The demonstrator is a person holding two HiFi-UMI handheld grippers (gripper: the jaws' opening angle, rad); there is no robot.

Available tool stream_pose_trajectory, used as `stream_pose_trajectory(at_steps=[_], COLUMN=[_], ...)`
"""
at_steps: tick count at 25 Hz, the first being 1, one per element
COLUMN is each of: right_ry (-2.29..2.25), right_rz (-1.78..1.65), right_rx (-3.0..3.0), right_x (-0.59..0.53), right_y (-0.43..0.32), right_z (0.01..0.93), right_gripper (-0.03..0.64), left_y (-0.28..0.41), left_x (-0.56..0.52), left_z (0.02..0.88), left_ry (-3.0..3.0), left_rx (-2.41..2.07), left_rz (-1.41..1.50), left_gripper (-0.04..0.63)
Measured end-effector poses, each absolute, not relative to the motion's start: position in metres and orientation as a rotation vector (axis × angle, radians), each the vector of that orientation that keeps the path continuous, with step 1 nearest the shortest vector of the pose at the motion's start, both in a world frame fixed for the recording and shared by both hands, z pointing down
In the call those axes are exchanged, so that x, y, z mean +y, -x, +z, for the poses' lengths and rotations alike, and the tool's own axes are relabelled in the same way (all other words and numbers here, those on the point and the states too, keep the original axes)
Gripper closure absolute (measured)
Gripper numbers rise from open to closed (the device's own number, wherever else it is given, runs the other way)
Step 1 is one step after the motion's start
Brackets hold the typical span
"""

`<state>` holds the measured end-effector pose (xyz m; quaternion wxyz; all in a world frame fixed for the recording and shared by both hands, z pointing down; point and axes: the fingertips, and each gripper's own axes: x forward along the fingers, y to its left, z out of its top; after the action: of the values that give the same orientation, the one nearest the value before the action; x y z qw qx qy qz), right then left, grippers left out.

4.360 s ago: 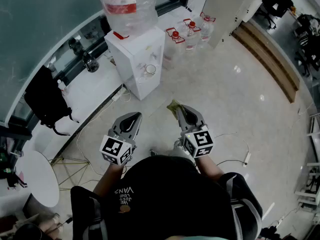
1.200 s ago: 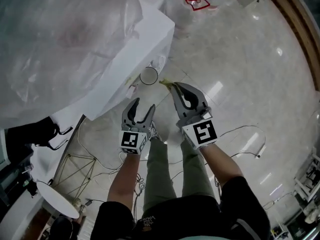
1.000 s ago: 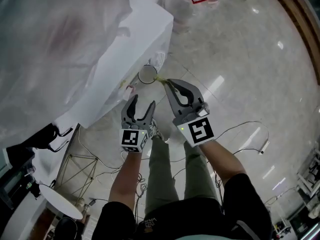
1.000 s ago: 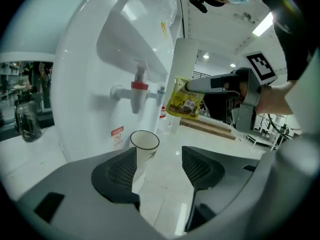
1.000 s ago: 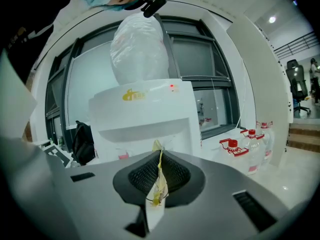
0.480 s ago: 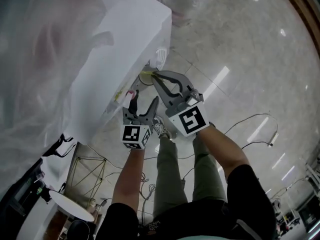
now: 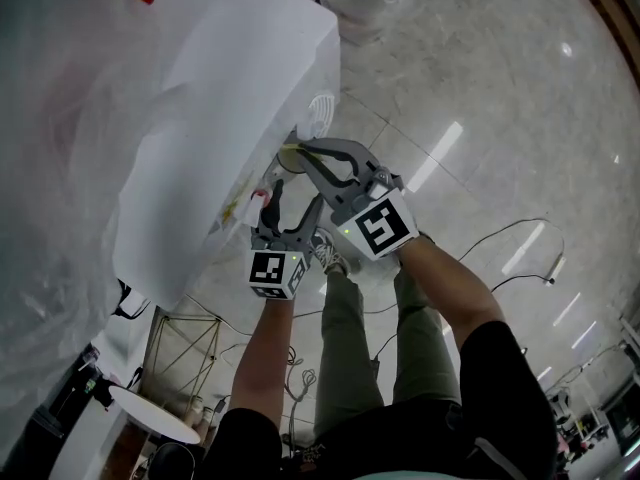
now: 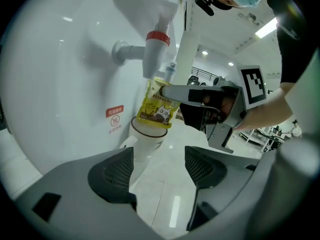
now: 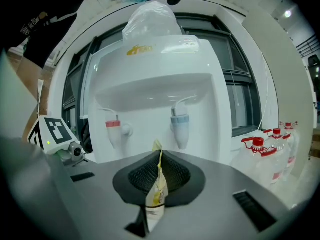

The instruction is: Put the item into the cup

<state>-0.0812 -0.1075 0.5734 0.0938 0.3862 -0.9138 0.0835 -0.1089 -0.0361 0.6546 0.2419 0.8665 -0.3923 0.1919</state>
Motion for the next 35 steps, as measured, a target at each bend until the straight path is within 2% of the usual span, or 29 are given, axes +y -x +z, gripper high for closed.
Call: stream_pose_trajectory(at_steps=[26, 35], right_ry=[-0.974, -1.064], right_rz=[0.275, 0.425], right_rx=[-2.628, -2.685], right_x=[-0.114, -0.110], right_y=[0.098, 0.089], right_z=[0.633, 0.625], right_gripper=[0.571, 0.568], left_y=[0.109, 0.109], left_x=[-0.038, -0.038], left_z=[0.672, 0.673], left_ry=[-2.346, -2.334], left_rx=[-1.058, -1.062], left_rz=[0.534, 0.527], left_gripper=[0.273, 0.272])
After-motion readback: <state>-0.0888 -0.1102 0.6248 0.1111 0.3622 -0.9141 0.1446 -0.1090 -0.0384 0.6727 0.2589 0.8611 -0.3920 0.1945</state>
